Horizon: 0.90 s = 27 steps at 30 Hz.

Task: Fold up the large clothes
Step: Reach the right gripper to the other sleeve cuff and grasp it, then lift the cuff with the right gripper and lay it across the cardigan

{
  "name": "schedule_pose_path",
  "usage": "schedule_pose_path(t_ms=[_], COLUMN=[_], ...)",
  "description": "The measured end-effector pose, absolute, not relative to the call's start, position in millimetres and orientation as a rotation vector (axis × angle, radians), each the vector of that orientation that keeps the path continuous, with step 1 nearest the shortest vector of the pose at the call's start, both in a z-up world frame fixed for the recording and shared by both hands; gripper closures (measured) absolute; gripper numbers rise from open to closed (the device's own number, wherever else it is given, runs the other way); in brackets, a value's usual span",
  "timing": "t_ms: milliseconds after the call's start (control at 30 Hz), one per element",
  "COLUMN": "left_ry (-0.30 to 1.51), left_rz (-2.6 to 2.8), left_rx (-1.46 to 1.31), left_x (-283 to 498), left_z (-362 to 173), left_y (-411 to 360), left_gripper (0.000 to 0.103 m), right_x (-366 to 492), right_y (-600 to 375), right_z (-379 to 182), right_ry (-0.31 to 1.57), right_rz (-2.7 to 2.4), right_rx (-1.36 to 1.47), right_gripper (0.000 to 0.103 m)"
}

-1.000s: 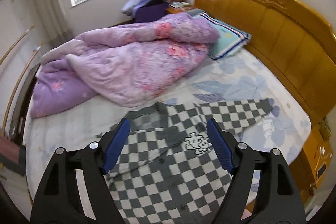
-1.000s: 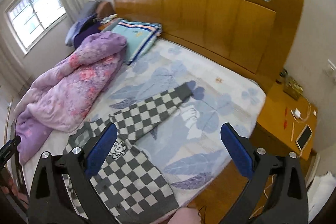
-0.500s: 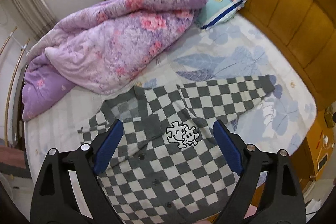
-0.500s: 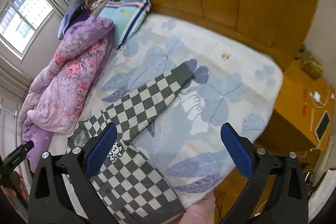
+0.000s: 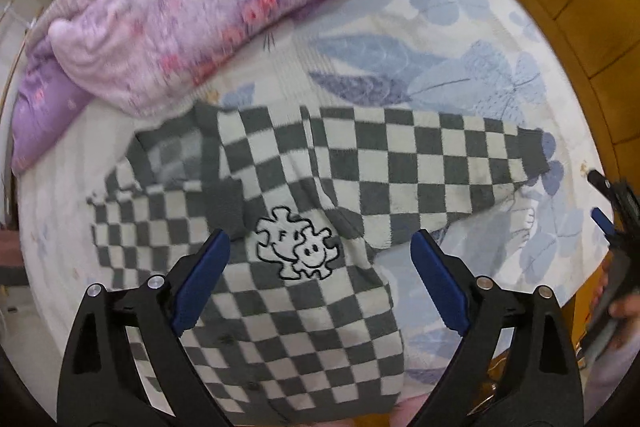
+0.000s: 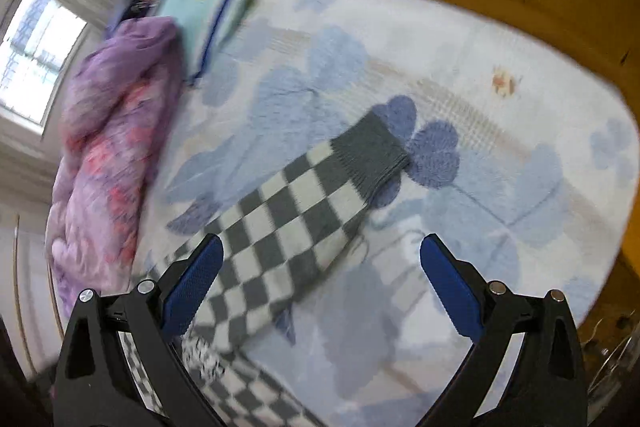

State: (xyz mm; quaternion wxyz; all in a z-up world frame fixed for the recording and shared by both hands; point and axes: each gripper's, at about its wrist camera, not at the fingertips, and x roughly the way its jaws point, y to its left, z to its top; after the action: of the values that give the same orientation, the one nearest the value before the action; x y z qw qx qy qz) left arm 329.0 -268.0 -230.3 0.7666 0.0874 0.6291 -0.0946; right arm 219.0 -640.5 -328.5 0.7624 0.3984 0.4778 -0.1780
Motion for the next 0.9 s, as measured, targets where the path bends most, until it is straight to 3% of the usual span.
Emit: schedule_pose_path(t_ms=[333,367,433,500,533,567,600,667,700,733,767,833,900], left_ry=[1.394,1.39,1.387,1.376,1.373,1.369,1.36,1.347,1.346,1.344,1.354,1.388,1.412], left_rz=[-0.137,-0.129,-0.115,-0.102,-0.101,-0.106,-0.118,-0.152,-0.182,-0.209,-0.214,-0.201,-0.188], left_rx=[0.217,0.211,0.19,0.171,0.165,0.158,0.14,0.116,0.112,0.134,0.166,0.197,0.14], left_x=[338.8,341.1,346.2,351.3,353.0,354.4,356.4,358.8,359.1,358.7,359.6,361.4,365.4], left_z=[-291.3,-293.8,-300.8,-307.6,-310.2,-312.5,-315.4,-320.1,-323.5,-328.9,-335.7,-351.1,-365.4], left_y=[-264.4,-262.1,-257.2,-252.9,-252.4,-251.3,-250.4,-251.3,-253.2,-256.3,-258.4,-258.0,-251.9], left_gripper=[0.011,0.011,0.011,0.011,0.011,0.011,0.011,0.012,0.015,0.029,0.036,0.066,0.074], right_x=[266.4,268.7,276.4,280.0,282.0,284.3,287.7,289.6,290.4,292.3,294.1,294.3,293.5], right_y=[-676.9,-678.0,-683.5,-686.9,-688.4,-689.6,-691.6,-693.8,-693.7,-691.7,-688.3,-678.9,-672.3], right_z=[-432.8,-437.3,-453.0,-455.9,-453.7,-452.0,-448.7,-437.7,-426.4,-413.8,-400.2,-366.6,-342.0], right_ry=[1.118,1.122,1.153,1.147,1.135,1.136,1.158,1.146,1.114,1.093,1.074,1.011,0.964], right_rz=[-0.492,-0.497,-0.52,-0.557,-0.57,-0.58,-0.599,-0.581,-0.548,-0.52,-0.499,-0.456,-0.42], right_rx=[0.982,0.983,0.99,0.978,0.965,0.943,0.898,0.89,0.881,0.837,0.784,0.695,0.671], right_gripper=[0.013,0.028,0.046,0.05,0.058,0.077,0.087,0.093,0.093,0.094,0.094,0.094,0.094])
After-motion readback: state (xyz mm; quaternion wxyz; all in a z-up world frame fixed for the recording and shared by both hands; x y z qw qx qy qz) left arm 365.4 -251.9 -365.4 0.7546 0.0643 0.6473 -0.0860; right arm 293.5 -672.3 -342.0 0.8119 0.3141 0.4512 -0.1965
